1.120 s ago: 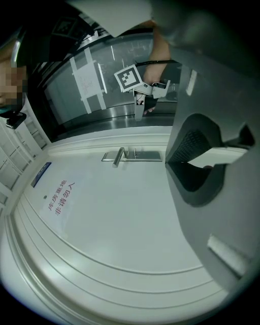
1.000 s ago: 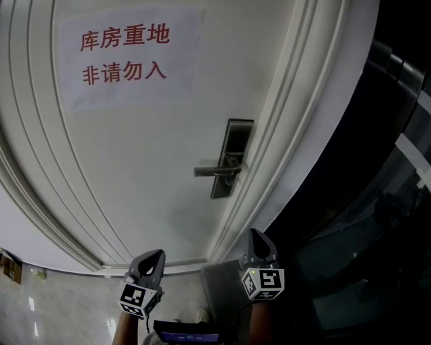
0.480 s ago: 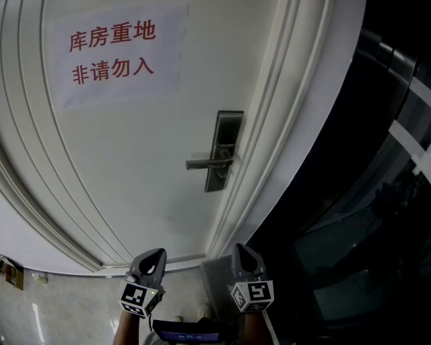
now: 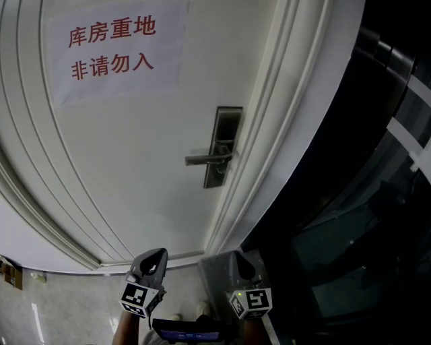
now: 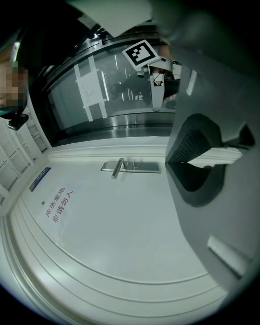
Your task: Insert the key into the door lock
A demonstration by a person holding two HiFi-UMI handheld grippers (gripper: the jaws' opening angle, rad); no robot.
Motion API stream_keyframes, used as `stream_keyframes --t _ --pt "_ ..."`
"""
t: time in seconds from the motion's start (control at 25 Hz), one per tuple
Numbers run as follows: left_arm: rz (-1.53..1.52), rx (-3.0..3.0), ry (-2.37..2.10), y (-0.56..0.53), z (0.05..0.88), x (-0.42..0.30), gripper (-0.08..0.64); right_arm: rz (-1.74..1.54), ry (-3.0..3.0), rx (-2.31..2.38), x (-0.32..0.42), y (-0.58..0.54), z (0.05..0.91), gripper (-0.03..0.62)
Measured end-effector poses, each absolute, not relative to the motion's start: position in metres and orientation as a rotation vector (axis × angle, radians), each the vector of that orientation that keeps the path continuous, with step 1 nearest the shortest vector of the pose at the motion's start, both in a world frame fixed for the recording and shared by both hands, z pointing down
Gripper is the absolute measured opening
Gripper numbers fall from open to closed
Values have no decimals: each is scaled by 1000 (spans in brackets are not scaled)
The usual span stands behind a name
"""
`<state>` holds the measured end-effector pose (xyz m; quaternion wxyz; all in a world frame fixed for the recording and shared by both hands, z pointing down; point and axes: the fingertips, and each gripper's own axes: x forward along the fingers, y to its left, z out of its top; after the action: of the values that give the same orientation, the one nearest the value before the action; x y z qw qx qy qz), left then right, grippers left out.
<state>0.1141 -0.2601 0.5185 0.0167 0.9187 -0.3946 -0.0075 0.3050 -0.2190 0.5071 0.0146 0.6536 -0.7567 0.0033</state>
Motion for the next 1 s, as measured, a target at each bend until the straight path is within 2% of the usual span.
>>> stream_keyframes --t 1.0 --pt "3 2846 -1204 -240 530 112 2 33 -2358 1992 289 -191 526 2"
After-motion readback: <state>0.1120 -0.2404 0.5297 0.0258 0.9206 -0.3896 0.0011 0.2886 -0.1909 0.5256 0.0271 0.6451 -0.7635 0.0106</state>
